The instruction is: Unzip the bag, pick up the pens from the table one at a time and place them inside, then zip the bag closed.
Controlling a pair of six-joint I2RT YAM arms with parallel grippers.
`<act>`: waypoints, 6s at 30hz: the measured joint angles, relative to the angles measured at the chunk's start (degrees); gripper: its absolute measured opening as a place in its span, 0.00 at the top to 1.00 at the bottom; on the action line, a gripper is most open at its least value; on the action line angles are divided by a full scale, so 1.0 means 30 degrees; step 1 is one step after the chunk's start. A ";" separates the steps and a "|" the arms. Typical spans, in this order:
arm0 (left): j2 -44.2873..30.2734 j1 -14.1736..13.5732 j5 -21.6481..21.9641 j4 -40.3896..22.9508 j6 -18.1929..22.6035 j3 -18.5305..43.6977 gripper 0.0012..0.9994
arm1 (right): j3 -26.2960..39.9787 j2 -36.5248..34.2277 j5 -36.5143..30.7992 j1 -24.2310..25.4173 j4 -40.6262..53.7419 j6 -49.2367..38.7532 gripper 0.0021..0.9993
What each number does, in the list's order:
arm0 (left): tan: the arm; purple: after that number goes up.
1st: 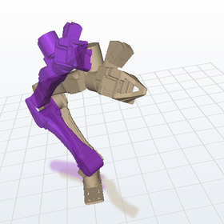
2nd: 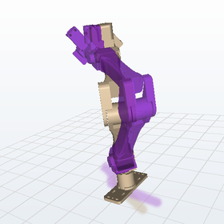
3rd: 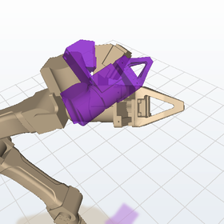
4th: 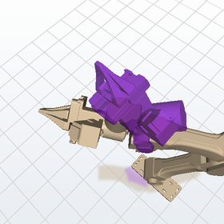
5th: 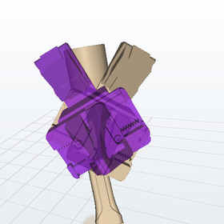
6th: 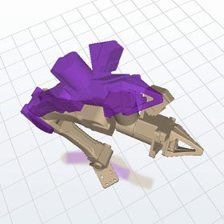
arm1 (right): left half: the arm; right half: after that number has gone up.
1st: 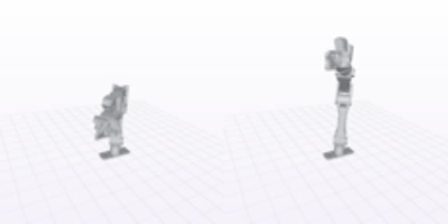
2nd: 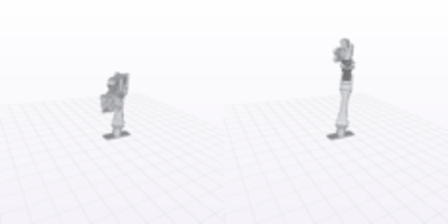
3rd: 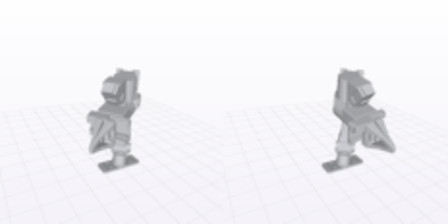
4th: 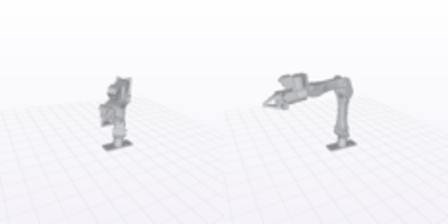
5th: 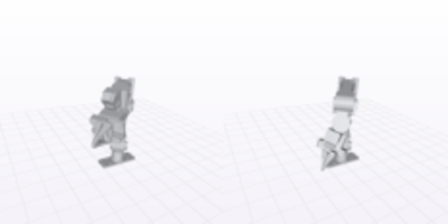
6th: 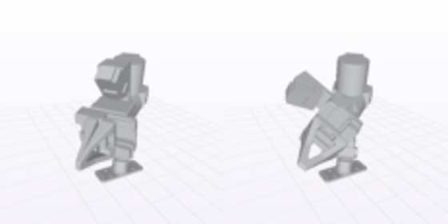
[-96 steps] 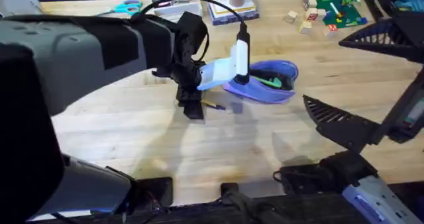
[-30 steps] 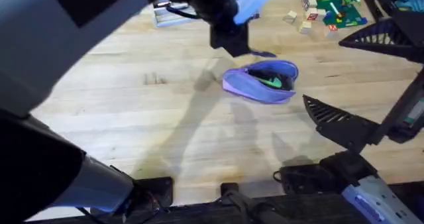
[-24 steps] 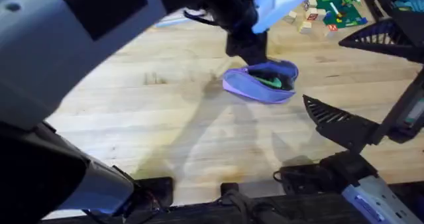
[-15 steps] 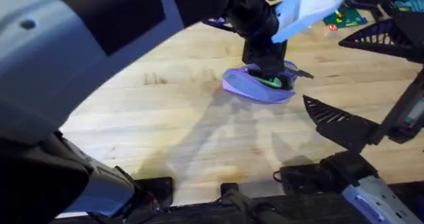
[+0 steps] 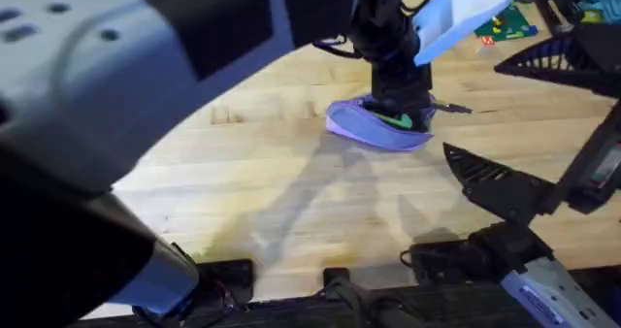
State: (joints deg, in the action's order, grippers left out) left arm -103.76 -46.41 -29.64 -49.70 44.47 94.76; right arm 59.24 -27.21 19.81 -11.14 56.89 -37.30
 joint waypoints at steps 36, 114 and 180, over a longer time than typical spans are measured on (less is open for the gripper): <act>-0.2839 0.0131 0.3643 -0.1206 -0.2129 0.0000 0.93 | 0.0000 0.0001 0.0000 0.0000 0.0648 0.0373 0.00; 0.1346 1.1188 -0.2560 -0.8062 1.0985 0.0044 0.01 | 0.0000 -0.0542 0.1420 0.0000 -0.0547 0.3479 0.00; -0.4687 1.1293 -0.5840 -0.7428 1.4483 0.0044 0.01 | 0.0000 -1.4670 0.1657 -0.0029 -0.2781 1.6960 0.00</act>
State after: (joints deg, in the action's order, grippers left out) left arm -117.82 -12.53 -47.16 -71.99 87.92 94.89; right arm 59.24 -71.22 24.78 -11.22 48.54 13.58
